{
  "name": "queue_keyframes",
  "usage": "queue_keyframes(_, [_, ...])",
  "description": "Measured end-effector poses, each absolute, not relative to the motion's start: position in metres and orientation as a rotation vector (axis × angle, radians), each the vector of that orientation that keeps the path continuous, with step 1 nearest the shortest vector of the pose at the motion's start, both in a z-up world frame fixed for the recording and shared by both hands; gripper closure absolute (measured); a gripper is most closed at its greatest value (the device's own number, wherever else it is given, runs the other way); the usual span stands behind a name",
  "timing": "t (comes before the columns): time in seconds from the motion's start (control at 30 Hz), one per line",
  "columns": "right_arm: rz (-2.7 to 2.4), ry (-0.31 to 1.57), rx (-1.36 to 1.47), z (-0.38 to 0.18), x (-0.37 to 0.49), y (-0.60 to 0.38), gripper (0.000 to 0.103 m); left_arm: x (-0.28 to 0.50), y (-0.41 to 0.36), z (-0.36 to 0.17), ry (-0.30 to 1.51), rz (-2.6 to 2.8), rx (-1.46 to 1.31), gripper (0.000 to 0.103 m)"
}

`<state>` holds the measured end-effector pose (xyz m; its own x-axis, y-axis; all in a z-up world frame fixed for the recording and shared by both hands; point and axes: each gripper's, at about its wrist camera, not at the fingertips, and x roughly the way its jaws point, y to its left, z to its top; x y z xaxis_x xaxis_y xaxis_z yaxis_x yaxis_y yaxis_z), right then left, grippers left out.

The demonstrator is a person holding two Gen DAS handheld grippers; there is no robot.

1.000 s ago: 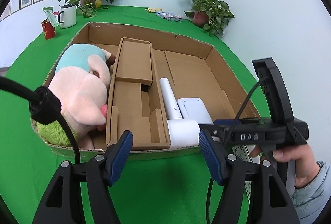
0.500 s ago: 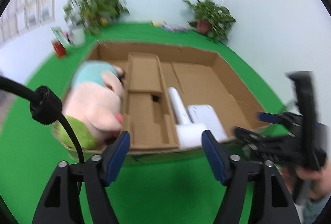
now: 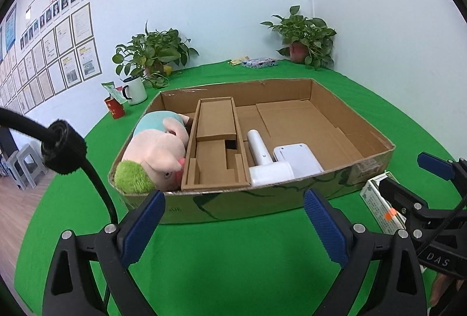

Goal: Organize objects
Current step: 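Move the right gripper to the white-green medicine box and grasp it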

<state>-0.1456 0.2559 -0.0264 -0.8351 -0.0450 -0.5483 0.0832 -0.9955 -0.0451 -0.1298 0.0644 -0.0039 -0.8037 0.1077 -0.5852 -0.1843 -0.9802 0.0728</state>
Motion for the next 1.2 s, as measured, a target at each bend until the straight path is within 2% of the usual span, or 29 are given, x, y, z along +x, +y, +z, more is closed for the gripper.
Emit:
queue_keyframes(0.33, [-2.895,0.023,0.760,-0.023,-0.108,0.277,0.018,-0.110,0.058,-0.013,0.152,2.810,-0.960,0.009])
queue_keyframes(0.43, [-2.917,0.080,0.893,-0.039,-0.110,0.290,0.018,-0.110,0.053,-0.016,0.110,2.763,-1.002,0.024])
queue_keyframes(0.5, [-2.890,0.077,1.000,-0.054,-0.112,0.300,0.018,-0.111,0.052,-0.021,0.097,2.726,-1.035,0.040])
queue_keyframes(0.57, [-2.839,0.033,1.084,-0.064,-0.112,0.306,0.018,-0.113,0.054,-0.027,0.080,2.689,-1.072,0.047])
queue_keyframes(0.8, [-2.782,0.023,1.222,-0.084,-0.117,0.301,0.022,-0.115,0.053,-0.039,0.051,2.626,-1.124,0.046])
queue_keyframes(0.87, [-2.781,0.039,1.223,-0.082,-0.116,0.296,0.035,-0.117,0.050,-0.041,0.038,2.619,-1.141,0.046])
queue_keyframes(0.9, [-2.775,0.051,1.232,-0.082,-0.116,0.293,0.038,-0.118,0.048,-0.042,0.030,2.615,-1.147,0.046])
queue_keyframes(1.2, [-2.585,-0.008,1.158,-0.075,-0.101,0.250,0.038,-0.133,0.046,-0.057,-0.135,2.396,-1.246,0.046])
